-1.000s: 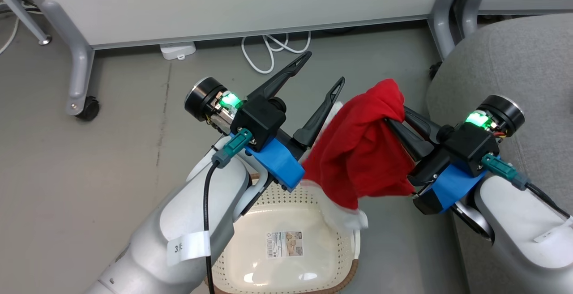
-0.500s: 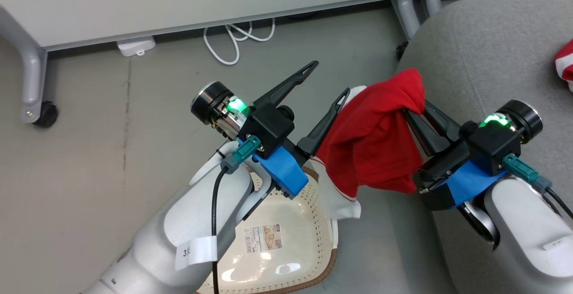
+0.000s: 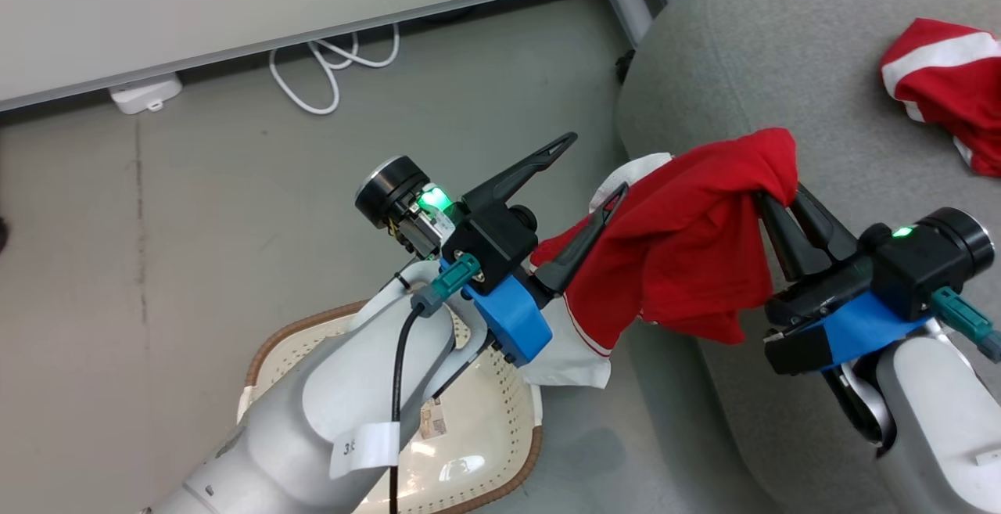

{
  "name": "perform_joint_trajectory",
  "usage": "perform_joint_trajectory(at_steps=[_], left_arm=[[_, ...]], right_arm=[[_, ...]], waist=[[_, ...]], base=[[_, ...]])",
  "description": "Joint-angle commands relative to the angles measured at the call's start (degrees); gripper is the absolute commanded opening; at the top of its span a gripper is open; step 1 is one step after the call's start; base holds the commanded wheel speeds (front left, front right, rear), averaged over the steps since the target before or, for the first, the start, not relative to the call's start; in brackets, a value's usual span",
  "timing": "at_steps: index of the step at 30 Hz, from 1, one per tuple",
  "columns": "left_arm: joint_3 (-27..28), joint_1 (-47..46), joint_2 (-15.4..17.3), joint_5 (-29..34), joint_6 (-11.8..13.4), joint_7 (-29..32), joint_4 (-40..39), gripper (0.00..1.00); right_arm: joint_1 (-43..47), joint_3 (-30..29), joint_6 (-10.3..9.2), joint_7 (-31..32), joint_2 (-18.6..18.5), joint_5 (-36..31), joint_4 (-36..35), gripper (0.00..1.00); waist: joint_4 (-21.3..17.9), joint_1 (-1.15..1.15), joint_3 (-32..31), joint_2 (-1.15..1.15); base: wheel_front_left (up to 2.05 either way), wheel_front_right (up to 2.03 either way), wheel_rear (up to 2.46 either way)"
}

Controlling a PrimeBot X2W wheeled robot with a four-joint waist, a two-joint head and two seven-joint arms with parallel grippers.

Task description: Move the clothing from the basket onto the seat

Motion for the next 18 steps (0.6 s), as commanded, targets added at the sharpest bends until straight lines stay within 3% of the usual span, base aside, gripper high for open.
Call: perform_joint_trajectory(at_steps=[1, 18], left_arm=[[-0.54, -0.62, 0.14, -0.33, -0.08, -0.28, 0.25, 1.0], [-6.15, -2.72, 0.67, -1.86, -0.08, -0.28, 1.49, 1.0]], right_arm=[[1.23, -1.24, 0.01, -0.06, 0.69, -0.37, -0.45, 0.0], [6.89, -11.12, 0.01, -0.07, 5.71, -1.56, -2.48, 0.0]], waist=[[-1.23, 0.0, 0.5, 0.0], [-7.4, 0.0, 3.13, 0.0]], base=[[0.0, 0.0, 0.0], [0.0, 0.0, 0.0]])
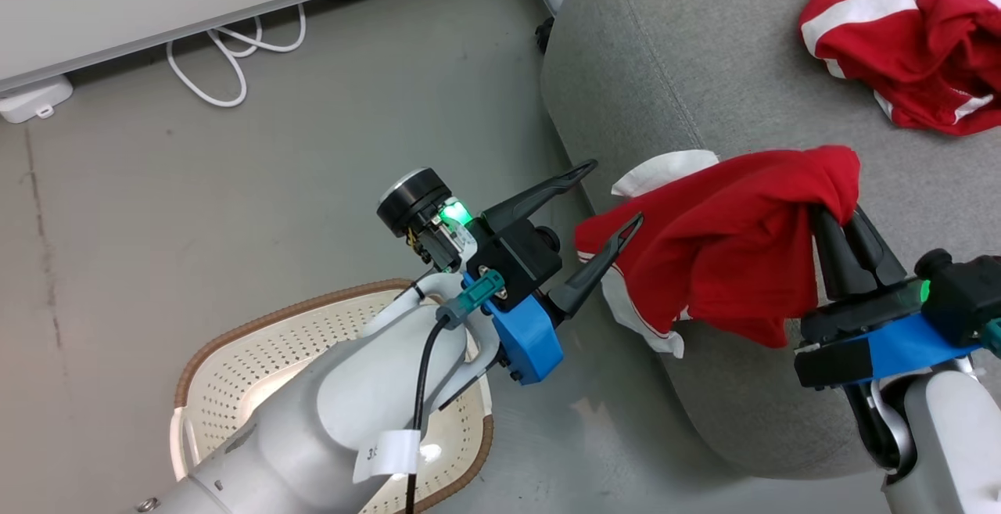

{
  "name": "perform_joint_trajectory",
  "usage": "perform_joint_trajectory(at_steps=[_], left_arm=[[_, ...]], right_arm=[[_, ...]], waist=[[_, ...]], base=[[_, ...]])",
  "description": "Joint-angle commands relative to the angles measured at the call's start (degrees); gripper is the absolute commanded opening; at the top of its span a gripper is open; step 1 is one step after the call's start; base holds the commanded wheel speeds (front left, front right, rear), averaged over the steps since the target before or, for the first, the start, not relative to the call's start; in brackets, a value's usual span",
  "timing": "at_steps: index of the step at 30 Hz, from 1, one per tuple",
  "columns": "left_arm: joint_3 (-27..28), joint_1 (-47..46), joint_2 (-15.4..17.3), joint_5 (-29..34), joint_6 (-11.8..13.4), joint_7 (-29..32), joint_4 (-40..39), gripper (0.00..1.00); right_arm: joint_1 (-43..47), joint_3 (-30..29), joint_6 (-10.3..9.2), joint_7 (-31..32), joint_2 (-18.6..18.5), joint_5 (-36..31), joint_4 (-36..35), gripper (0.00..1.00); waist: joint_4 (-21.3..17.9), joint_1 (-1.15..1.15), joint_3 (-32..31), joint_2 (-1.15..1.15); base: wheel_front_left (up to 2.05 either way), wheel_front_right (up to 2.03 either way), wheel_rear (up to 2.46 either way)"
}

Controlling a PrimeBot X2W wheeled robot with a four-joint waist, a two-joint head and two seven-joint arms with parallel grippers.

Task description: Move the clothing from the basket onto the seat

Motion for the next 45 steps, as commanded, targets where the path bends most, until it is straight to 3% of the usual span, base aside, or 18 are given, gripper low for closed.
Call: perform_joint_trajectory(at_steps=[1, 15, 26, 31, 37, 45], left_arm=[[-0.07, -0.81, 0.13, -0.12, -0.08, -0.27, 0.19, 1.0], [-1.63, -1.45, -0.12, -1.01, -0.08, -0.27, 0.61, 1.0], [0.24, -1.87, 0.46, -0.71, -0.05, -0.27, 0.25, 1.0], [1.42, -2.68, 1.14, 0.04, 0.15, -0.27, -0.54, 1.0], [2.94, -4.26, 2.25, 1.13, 0.41, -0.27, -1.67, 1.0], [4.08, -6.42, 3.95, 2.65, 0.63, -0.27, -2.69, 1.0]], right_arm=[[0.83, -0.48, 0.01, -0.05, 0.4, -0.31, -0.28, 0.0], [2.34, -3.03, 0.01, -0.06, 2.21, -0.67, -0.79, 0.0], [-3.3, -1.73, 0.01, -0.06, 0.94, -1.01, -1.8, 0.0], [-10.2, -0.9, 0.01, -0.06, -1.43, -1.38, -2.94, 0.0], [-20.81, -3.83, 0.01, -0.05, -5.47, -1.28, -5.29, 0.0], [-35.79, -14.29, 0.0, -0.04, -12.76, 1.3, -4.74, 0.0]], waist=[[-0.32, 0.0, 0.23, 0.0], [-0.81, 0.0, 1.33, 0.0], [-0.14, 0.0, 2.74, 0.0], [-0.15, 0.0, 5.1, 0.0], [0.48, 0.0, 9.93, 0.0], [1.06, 0.0, 16.45, 0.0]], base=[[0.0, 0.0, 0.0], [0.0, 0.0, 0.0], [0.0, 0.0, 0.0], [0.0, 0.0, 0.0], [0.0, 0.0, 0.0], [0.0, 0.0, 0.0]])
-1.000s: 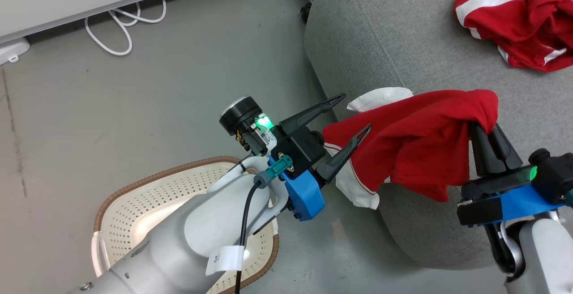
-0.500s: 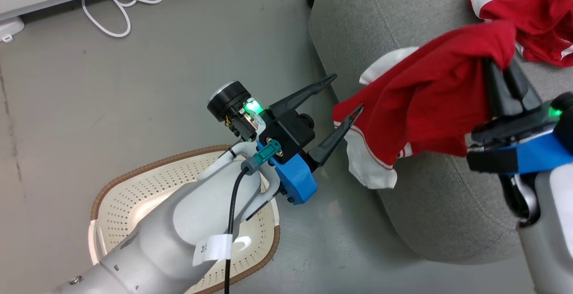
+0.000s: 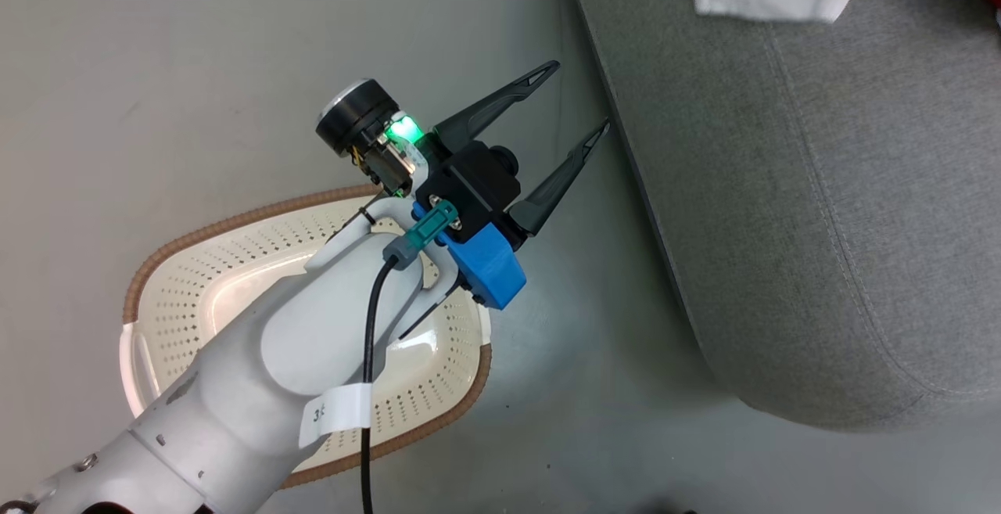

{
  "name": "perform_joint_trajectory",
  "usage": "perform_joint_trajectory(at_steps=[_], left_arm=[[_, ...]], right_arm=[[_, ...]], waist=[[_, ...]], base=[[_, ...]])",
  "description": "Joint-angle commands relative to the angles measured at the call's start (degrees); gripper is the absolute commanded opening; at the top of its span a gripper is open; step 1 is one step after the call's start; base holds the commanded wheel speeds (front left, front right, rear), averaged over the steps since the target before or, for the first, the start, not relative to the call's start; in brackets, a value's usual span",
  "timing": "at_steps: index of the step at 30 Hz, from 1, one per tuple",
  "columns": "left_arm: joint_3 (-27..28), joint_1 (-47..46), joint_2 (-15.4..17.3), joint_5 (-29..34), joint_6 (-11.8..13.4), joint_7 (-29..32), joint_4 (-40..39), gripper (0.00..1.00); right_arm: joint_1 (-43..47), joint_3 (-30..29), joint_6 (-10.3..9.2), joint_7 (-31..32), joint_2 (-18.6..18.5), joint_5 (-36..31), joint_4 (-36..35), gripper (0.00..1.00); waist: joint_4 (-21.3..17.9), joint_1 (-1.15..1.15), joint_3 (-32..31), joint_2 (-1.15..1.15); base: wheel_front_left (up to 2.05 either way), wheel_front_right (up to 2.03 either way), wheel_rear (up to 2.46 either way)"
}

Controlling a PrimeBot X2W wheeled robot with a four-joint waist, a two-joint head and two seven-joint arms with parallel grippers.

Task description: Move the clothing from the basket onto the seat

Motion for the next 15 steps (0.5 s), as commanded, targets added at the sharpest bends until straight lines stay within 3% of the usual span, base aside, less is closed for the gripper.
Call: perform_joint_trajectory(at_steps=[1, 10, 15], left_arm=[[0.41, -1.22, 0.53, 0.51, 0.25, -0.27, -0.33, 1.0], [0.27, -3.67, 1.58, 1.85, 0.42, -0.14, -1.5, 1.0], [0.22, -4.58, 3.01, 2.29, 0.54, 0.58, -2.67, 1.0]], right_arm=[[-2.51, -2.15, -0.01, -0.03, -2.01, 0.37, 1.12, 0.0], [-7.91, -14.4, -0.01, -0.04, -14.62, -1.13, 12.69, 0.0], [-4.03, -18.41, 0.0, -0.03, -15.12, -2.09, 18.37, 0.0]], waist=[[0.31, -0.01, 2.57, 0.0], [0.88, -0.01, 8.28, 0.0], [-0.08, -0.01, 10.85, 0.0]], base=[[0.0, 0.0, 0.0], [0.0, 0.0, 0.0], [0.0, 0.0, 0.0]])
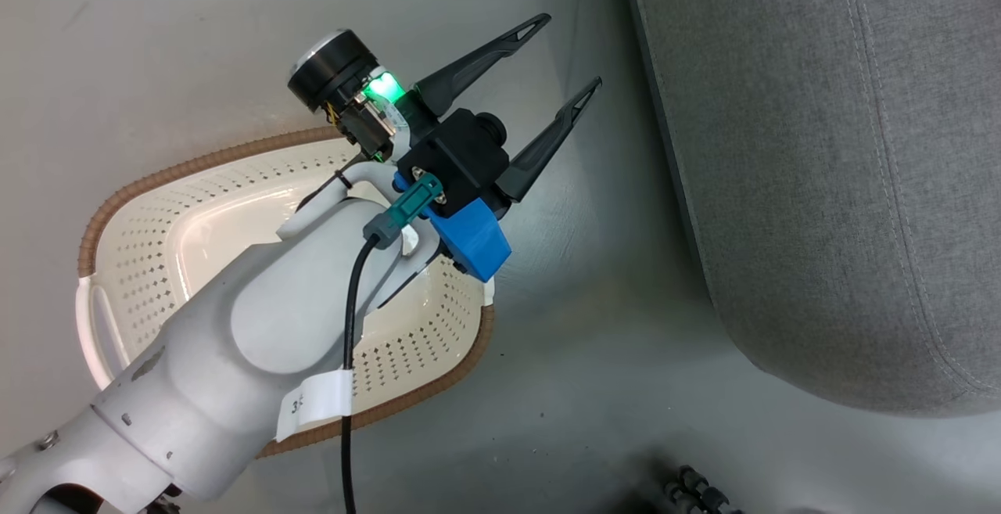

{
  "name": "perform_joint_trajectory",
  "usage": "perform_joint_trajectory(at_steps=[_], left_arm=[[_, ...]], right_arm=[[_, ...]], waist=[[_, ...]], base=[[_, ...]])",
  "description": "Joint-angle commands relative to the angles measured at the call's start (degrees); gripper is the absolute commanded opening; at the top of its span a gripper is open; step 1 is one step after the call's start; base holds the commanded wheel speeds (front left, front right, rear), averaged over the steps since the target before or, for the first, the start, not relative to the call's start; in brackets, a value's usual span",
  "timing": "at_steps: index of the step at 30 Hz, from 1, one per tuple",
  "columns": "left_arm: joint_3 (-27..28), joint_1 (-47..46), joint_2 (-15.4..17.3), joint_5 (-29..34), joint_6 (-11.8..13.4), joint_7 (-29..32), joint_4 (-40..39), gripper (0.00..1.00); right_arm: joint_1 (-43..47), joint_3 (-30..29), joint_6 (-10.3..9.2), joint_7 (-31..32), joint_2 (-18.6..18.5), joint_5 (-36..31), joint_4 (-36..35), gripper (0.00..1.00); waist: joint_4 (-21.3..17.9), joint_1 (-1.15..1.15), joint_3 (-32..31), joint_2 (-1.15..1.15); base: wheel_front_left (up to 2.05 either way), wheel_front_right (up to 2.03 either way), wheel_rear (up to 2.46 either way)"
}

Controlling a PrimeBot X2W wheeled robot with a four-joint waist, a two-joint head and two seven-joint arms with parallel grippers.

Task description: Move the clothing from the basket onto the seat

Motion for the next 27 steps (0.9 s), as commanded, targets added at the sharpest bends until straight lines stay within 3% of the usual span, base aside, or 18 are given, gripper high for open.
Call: perform_joint_trajectory(at_steps=[1, 13, 25, 26, 27], left_arm=[[0.27, -1.01, 0.83, 0.38, 0.32, 0.25, -0.53, 1.0], [-0.44, -1.89, 2.85, 0.37, 0.68, 2.13, -3.1, 1.0], [-0.72, -2.44, 3.55, 0.0, 1.16, 2.55, -4.06, 1.0], [-0.75, -2.39, 3.59, -0.01, 1.2, 2.45, -3.99, 1.0], [-0.77, -2.33, 3.57, -0.05, 1.22, 2.34, -3.93, 1.0]], right_arm=[[1.85, -0.3, 0.01, -0.03, 1.01, -0.39, 0.69, 0.0], [8.05, -2.37, 0.01, -0.03, 12.3, -2.47, 3.32, 0.0], [9.0, -0.89, 0.01, -0.03, 16.82, -2.45, 8.25, 0.0], [9.25, -1.15, 0.01, -0.03, 16.96, -2.27, 7.72, 0.18], [9.72, -1.5, 0.01, -0.03, 17.13, -2.17, 7.18, 0.49]], waist=[[-0.91, -0.01, 1.36, 0.0], [-1.82, -0.01, 4.69, 0.0], [-1.63, -0.01, 5.86, 0.0], [-1.7, -0.01, 5.73, 0.0], [-1.75, -0.01, 5.54, 0.0]], base=[[0.0, 0.0, 0.0], [0.0, 0.0, 0.0], [0.0, 0.0, 0.0], [0.0, 0.0, 0.0], [0.0, 0.0, 0.0]])
